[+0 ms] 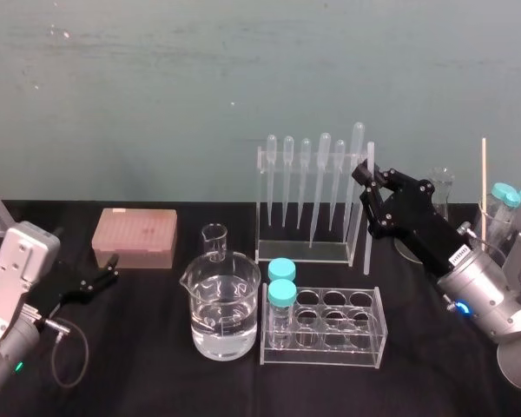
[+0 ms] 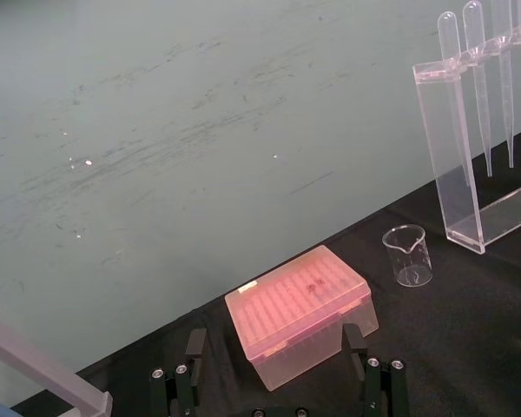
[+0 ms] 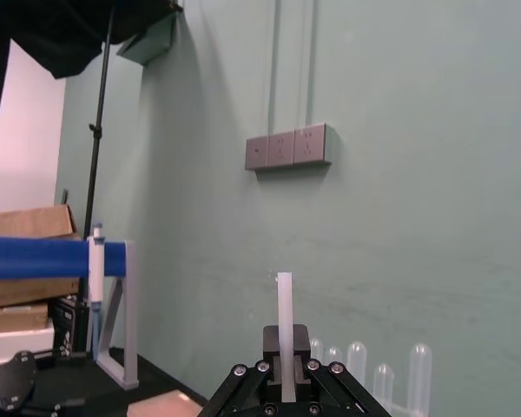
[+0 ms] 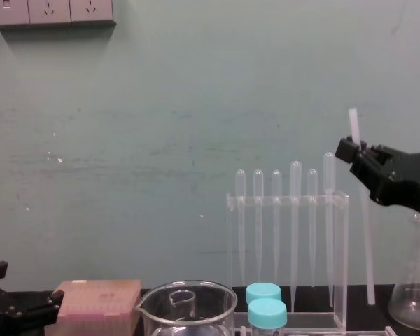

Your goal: Pick up the stirring rod with one hand, then place it down.

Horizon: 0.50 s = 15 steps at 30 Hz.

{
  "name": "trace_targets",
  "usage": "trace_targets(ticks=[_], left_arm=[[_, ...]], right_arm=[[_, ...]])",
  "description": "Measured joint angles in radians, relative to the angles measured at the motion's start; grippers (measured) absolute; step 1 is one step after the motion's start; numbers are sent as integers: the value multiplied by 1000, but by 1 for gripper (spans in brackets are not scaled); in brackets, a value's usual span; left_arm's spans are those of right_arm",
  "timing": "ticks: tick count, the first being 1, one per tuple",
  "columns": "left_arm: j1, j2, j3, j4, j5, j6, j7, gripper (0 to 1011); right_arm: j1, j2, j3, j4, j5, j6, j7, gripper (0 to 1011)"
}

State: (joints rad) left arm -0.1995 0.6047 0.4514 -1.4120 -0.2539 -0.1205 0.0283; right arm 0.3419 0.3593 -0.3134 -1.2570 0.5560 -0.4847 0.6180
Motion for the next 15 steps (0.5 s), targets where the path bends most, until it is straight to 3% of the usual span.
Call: trace_targets(ticks=[15], left_arm=[[0, 0, 0, 0, 0, 0, 0, 1000]], right_arm=[[-4, -5, 6, 15, -12, 5, 1, 73]])
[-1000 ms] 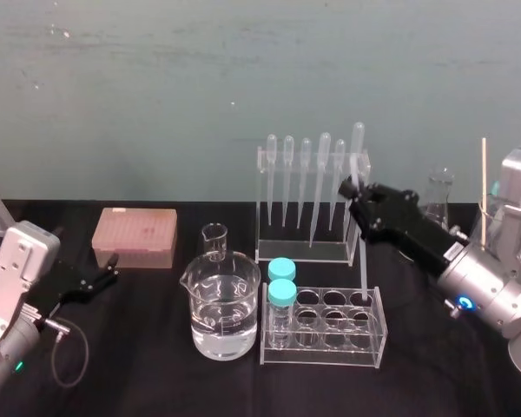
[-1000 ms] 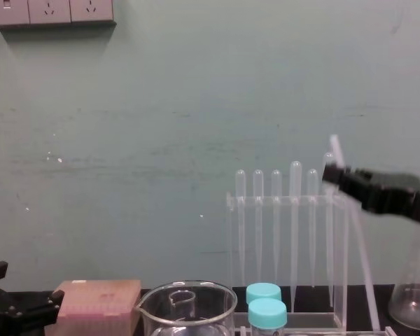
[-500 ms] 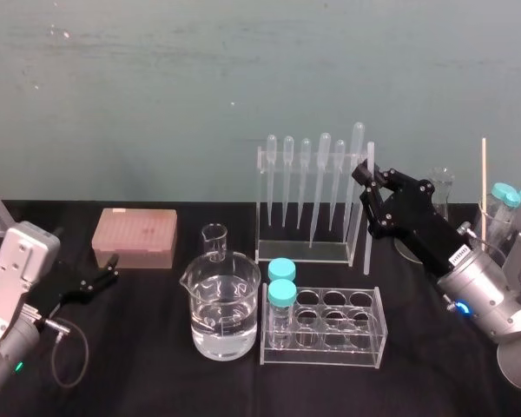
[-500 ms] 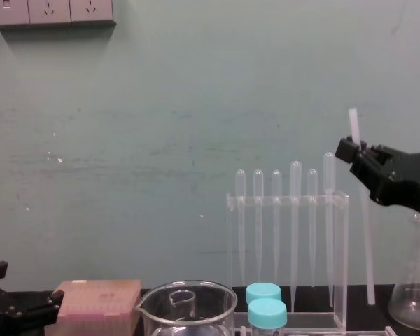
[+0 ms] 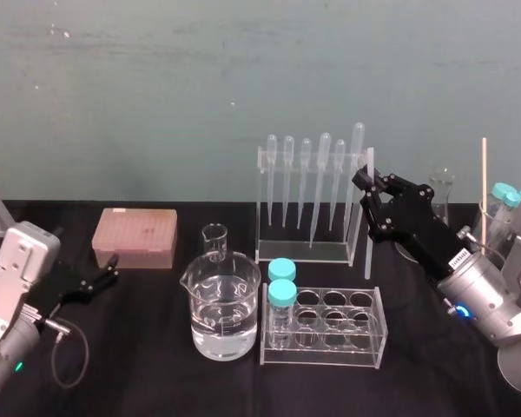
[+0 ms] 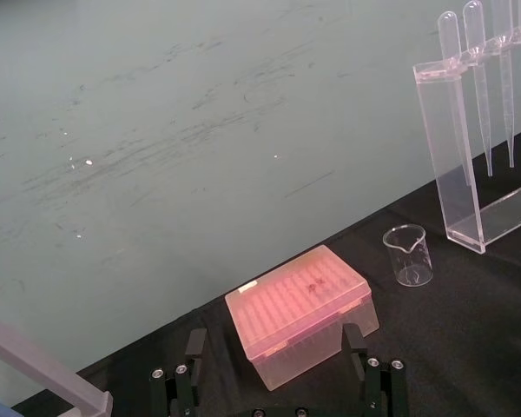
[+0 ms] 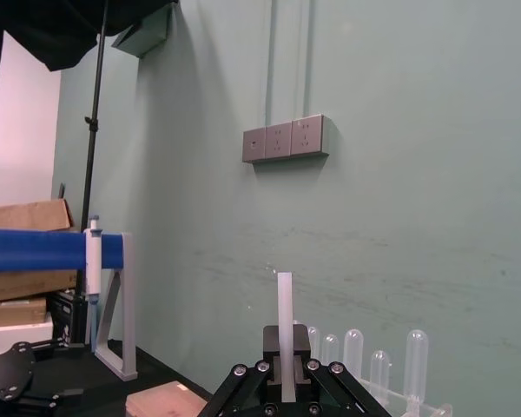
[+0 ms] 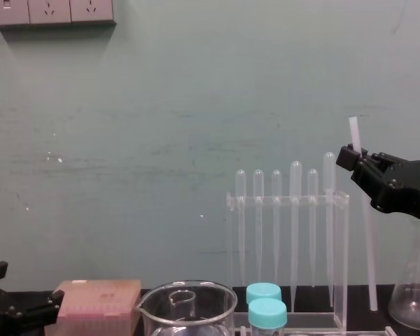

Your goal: Pick up the stirring rod with one hand, then place it down.

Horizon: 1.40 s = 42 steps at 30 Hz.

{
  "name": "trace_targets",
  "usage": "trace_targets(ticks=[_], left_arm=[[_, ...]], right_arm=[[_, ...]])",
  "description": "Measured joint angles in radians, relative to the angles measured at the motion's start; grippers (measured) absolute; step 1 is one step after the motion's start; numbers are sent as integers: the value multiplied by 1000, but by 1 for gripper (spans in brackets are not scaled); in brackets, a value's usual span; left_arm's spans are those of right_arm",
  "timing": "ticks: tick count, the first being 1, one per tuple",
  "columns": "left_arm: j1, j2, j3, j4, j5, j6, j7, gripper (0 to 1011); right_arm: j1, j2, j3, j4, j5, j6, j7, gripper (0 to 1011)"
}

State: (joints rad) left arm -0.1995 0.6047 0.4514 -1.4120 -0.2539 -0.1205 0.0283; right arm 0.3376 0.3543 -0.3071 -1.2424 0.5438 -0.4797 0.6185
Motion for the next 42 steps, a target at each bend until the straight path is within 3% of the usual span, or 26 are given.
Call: trace_targets(ticks=[42], left_arm=[[0, 0, 0, 0, 0, 0, 0, 1000]], right_arm=[[1, 1, -2, -2, 3, 0, 0, 73]])
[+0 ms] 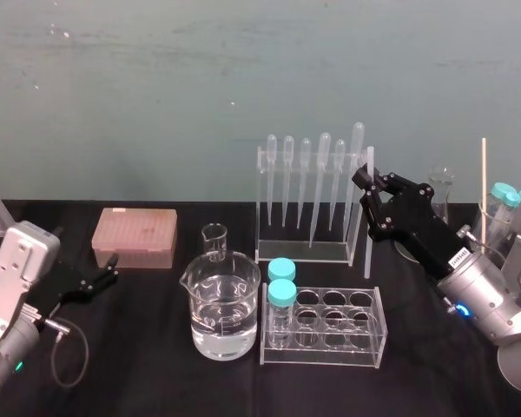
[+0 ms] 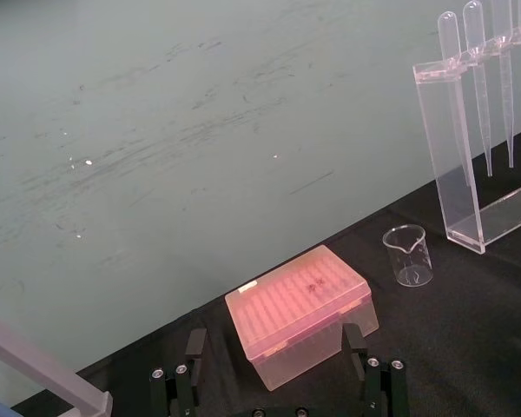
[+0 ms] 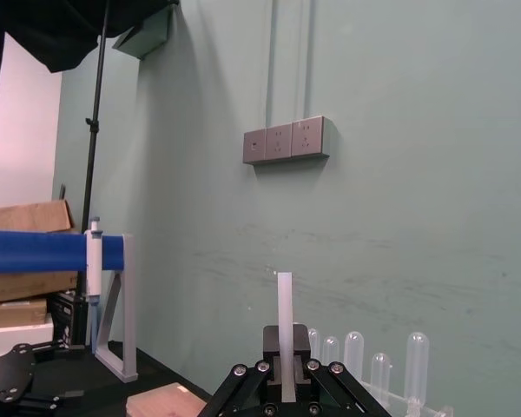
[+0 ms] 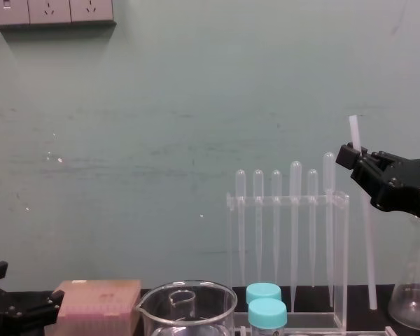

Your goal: Pick up the stirring rod with one hand, then place it down.

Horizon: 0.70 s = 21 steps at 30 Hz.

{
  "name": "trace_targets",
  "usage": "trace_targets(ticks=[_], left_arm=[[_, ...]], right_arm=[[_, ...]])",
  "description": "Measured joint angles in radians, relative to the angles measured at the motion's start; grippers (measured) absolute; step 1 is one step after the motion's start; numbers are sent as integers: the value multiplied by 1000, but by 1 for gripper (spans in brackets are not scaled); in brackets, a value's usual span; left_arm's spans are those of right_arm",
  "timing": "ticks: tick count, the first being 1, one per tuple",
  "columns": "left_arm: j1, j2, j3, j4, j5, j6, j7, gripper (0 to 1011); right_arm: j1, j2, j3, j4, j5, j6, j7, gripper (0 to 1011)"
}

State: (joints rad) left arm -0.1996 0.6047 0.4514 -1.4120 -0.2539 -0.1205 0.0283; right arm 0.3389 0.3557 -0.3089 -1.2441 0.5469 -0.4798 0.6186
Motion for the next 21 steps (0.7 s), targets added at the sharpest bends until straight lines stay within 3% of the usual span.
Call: trace_targets(ticks=[21], left_arm=[[0, 0, 0, 0, 0, 0, 0, 1000]], right_arm=[[0, 0, 0, 0, 0, 0, 0, 73]])
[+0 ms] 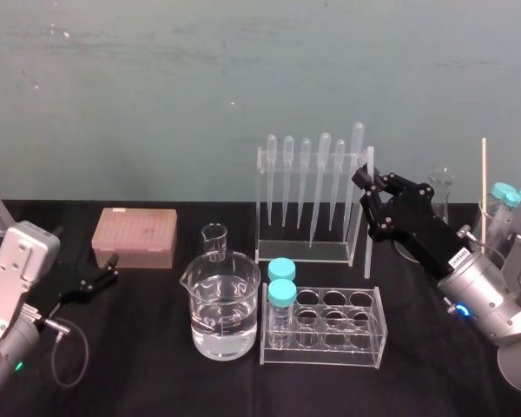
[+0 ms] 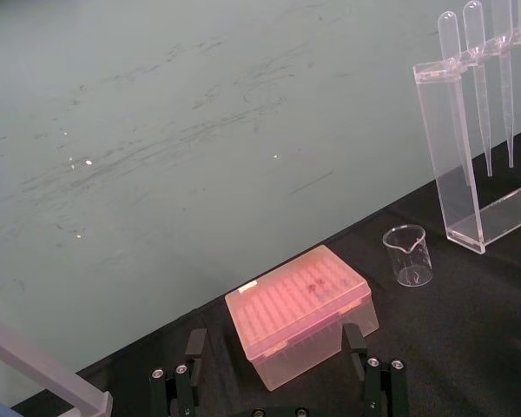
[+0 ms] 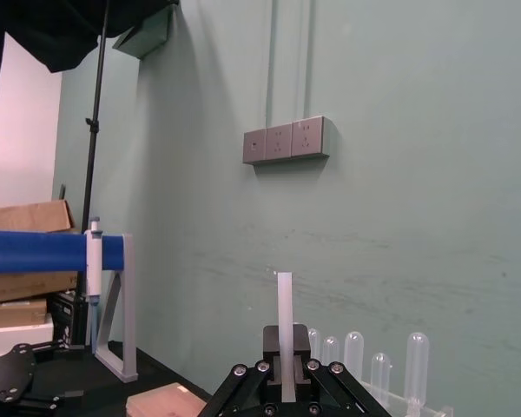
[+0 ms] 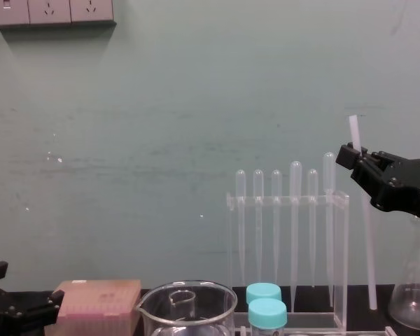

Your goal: Pick up the stirring rod with one hand, then place it down.

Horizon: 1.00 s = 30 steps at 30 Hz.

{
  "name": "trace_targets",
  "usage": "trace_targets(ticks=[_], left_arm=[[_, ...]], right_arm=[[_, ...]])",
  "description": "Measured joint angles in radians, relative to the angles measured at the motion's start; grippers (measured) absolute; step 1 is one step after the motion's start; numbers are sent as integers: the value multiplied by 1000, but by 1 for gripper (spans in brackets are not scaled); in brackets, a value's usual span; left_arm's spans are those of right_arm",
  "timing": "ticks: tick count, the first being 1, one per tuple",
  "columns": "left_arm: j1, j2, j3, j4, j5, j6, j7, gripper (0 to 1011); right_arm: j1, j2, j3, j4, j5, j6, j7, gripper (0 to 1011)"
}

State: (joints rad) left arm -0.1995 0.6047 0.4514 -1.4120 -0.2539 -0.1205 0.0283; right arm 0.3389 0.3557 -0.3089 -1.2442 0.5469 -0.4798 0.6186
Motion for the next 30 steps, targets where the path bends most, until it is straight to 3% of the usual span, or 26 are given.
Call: trace_targets(ticks=[30], left_arm=[[0, 0, 0, 0, 0, 0, 0, 1000]], right_arm=[[0, 0, 0, 0, 0, 0, 0, 73]])
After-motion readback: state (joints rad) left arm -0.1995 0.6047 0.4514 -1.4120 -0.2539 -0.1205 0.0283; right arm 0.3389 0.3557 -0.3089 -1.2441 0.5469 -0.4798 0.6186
